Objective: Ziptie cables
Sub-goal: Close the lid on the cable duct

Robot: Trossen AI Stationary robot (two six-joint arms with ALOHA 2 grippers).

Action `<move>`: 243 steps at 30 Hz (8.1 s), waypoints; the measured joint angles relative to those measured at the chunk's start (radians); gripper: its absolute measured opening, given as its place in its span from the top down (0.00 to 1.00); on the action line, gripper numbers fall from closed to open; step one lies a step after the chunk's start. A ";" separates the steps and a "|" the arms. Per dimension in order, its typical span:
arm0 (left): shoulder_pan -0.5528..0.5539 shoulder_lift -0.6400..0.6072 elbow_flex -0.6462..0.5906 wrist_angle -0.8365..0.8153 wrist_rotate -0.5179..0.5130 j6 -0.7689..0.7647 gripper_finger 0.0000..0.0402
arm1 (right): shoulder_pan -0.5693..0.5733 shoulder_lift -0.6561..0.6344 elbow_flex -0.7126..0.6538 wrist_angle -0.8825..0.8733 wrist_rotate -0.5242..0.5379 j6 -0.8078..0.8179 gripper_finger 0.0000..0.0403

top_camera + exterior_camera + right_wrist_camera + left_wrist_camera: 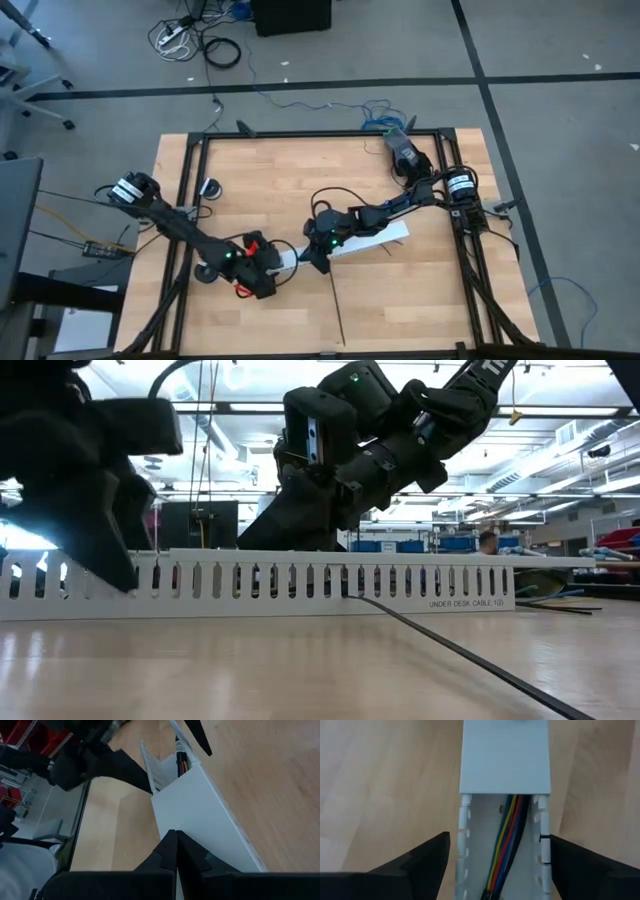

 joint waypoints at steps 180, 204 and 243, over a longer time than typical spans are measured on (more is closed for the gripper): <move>-0.089 0.025 -0.001 -0.037 -0.031 -0.030 0.38 | 0.043 -0.092 -0.012 -0.195 0.157 -0.114 1.00; -0.076 0.027 -0.001 -0.015 -0.043 0.016 0.46 | 0.018 -0.089 -0.013 -0.202 -0.048 -0.123 1.00; -0.101 0.023 0.000 -0.019 0.004 -0.008 0.34 | 0.011 -0.089 -0.011 -0.206 0.010 -0.143 1.00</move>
